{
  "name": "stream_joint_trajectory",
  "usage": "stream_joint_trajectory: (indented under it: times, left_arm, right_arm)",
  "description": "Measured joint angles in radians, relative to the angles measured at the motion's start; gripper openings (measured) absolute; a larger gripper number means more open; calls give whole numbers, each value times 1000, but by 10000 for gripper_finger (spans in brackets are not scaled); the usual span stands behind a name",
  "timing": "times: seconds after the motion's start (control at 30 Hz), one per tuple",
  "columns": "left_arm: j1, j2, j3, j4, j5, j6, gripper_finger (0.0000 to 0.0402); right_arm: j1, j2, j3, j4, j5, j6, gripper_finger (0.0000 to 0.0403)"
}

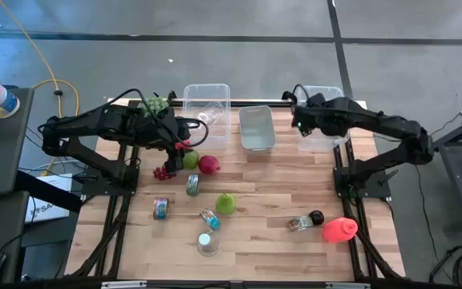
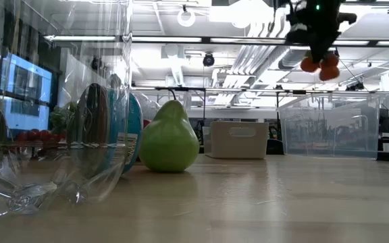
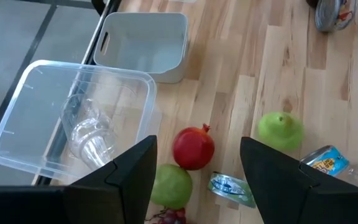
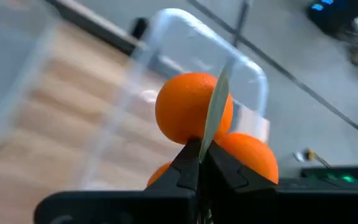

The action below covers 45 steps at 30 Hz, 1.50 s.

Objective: Pick & Place Food Item
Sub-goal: Put the oranges into the right transparent bin, then put the transparent bottle into the left transparent bin upright

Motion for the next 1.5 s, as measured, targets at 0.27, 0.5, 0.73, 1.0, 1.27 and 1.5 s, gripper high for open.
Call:
stream_joint_trajectory:
  times: [0.27,0.5,0.73,1.0,1.27,1.5]
  left_arm:
    - [13,0,0,-1,1,44,221]
    - [15,0,0,-17,1,-30,221]
    - [14,0,0,-99,2,25,221]
    - [14,-40,-94,-191,-31,25,221]
    - [24,-120,-302,-33,-87,75,221]
    - [24,-202,-589,196,-136,174,221]
  right_arm:
    - [-118,-3,-80,133,-65,-149,61]
    - [-138,-3,-111,190,25,-168,161]
    - [-54,-47,-111,252,90,-137,211]
    - [247,-119,-111,437,100,-56,206]
    - [590,-71,-111,642,135,-40,205]
    - [800,47,-111,742,240,-26,205]
